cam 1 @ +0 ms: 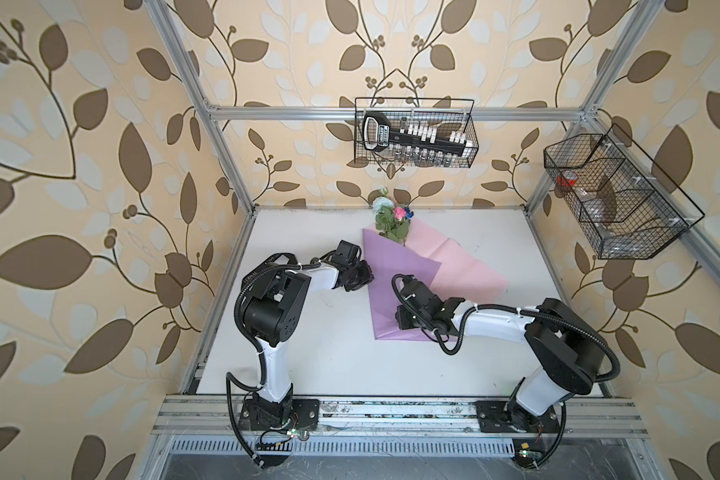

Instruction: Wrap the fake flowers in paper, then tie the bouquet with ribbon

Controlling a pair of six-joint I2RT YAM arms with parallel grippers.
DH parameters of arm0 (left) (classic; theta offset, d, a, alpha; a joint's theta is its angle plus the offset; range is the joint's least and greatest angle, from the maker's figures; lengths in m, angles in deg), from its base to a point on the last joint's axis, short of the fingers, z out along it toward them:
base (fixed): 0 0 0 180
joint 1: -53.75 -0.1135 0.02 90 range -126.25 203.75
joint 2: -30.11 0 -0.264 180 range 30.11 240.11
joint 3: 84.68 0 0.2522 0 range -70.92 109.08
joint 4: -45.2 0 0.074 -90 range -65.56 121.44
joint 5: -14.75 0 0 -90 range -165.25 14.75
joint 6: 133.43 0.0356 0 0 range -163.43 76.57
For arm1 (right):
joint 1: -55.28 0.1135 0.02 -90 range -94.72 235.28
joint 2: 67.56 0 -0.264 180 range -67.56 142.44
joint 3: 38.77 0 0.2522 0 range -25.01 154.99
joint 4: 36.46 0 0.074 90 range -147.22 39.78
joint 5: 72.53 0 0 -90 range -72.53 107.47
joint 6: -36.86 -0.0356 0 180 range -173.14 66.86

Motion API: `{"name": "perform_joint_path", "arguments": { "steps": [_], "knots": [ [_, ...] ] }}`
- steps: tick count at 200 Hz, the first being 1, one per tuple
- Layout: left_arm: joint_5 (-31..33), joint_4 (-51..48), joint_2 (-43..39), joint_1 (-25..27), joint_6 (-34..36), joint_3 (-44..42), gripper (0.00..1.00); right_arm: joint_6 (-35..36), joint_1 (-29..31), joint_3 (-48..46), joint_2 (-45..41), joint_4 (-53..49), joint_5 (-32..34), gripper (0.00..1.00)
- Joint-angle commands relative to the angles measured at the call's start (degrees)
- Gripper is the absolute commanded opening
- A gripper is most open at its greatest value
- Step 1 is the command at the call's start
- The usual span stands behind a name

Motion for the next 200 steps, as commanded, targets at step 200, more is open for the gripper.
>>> {"name": "perform_joint_path", "arguments": {
  "steps": [200],
  "knots": [
    [-5.2, -11.03, 34.4, -11.16, -2.21, 49.97, 0.26, 0.06, 0.03, 2.51, 1.78, -2.24, -2.32, 0.25]
  ]
}}
